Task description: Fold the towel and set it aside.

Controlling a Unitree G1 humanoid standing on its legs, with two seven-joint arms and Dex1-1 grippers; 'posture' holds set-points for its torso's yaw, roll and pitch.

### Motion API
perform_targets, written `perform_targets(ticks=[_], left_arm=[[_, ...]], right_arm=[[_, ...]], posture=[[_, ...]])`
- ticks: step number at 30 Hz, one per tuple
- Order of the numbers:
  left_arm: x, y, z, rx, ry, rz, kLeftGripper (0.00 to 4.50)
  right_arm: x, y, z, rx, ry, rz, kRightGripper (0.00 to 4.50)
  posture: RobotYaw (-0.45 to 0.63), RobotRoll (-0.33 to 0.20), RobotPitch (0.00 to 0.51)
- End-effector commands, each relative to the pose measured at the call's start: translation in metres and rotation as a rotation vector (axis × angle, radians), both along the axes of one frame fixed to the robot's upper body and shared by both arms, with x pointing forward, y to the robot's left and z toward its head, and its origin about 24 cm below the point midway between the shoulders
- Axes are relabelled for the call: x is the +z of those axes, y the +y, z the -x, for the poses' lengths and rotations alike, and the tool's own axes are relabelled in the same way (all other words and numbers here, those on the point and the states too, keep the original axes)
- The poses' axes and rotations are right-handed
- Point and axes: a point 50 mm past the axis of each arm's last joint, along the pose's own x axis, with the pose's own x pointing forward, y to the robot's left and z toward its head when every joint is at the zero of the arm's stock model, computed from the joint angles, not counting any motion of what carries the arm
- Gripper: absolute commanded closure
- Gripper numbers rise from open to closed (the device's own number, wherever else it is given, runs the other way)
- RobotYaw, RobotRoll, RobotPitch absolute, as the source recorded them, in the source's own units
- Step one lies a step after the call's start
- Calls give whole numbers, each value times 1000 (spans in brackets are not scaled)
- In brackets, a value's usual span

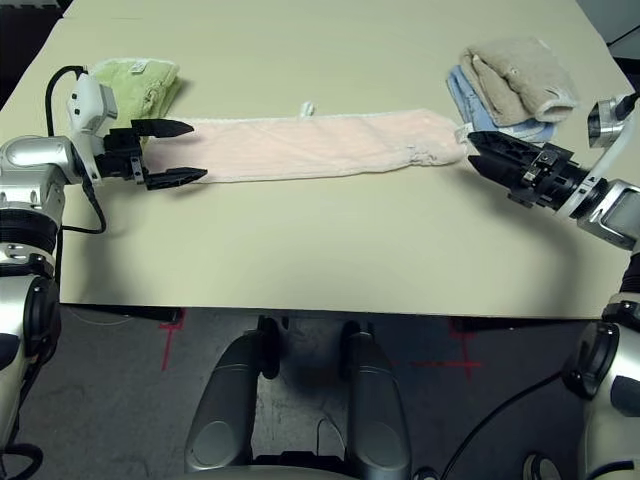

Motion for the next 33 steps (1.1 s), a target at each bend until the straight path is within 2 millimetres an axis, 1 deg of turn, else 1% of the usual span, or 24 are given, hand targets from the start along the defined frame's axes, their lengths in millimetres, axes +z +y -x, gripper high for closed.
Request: perform_targets(ticks=[1,4,7,13,20,27,33], left_arm=[[0,3,-1,11,20,1,0],[1,5,-1,27,20,5,0],[4,5,-2,34,13,16,0],[7,5,-2,34,1,11,0],[8,7,-1,31,-1,-1,0],[8,8,-1,31,0,-7,0],[9,9,-1,32,0,-15,0]], right_arm=[[-6,3,-1,-45,25,36,25],[-13,13,-6,-48,69,45,25],[-14,15,-11,-88,67,44,25],[-16,11,-18,-159,90,45,25],[-18,6,-17,-202,106,18,25],[-21,4,-19,-259,107,4,25],[-23,3,-18,-275,114,7,25]], posture=[[-4,0,319],[-1,0,322],[3,0,324],[7,0,326],[7,0,328],[4,0,328],[2,0,326]])
